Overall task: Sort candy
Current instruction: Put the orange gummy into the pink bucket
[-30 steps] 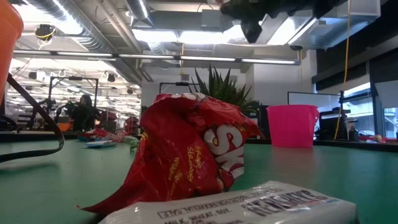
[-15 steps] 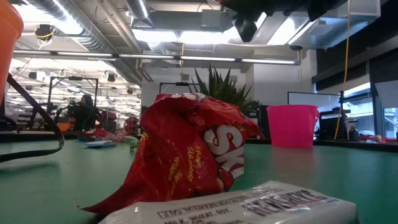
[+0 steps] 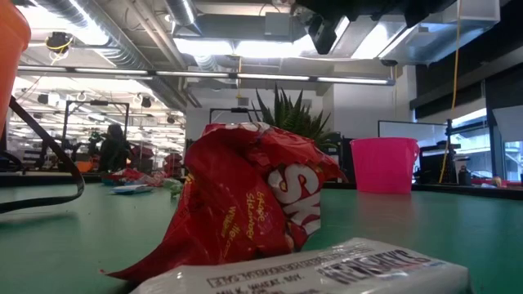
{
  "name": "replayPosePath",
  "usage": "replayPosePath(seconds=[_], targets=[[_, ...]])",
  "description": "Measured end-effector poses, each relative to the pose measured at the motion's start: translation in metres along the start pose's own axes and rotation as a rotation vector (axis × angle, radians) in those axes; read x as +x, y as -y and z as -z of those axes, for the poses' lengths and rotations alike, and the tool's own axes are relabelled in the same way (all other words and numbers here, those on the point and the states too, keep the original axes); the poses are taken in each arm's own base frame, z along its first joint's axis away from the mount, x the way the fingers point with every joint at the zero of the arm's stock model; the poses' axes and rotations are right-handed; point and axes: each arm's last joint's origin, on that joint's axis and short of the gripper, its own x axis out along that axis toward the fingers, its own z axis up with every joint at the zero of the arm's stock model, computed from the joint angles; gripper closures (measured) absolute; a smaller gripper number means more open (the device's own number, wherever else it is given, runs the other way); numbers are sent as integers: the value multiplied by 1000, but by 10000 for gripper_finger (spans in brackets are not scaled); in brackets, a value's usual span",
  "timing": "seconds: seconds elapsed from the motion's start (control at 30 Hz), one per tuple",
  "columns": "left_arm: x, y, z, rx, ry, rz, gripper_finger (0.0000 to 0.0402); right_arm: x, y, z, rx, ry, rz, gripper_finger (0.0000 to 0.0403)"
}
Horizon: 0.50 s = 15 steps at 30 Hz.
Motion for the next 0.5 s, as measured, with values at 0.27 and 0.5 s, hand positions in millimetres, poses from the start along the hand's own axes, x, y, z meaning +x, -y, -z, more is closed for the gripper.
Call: replayPosePath(seconds=[0.27,0.5], targets=[[-8,5,3,25,-29,-44,289,-12,8,-5,-1,-1,79,402],[-50,7,-7,-47,68,-146,260,-57,20,-24,10,68,363,402]])
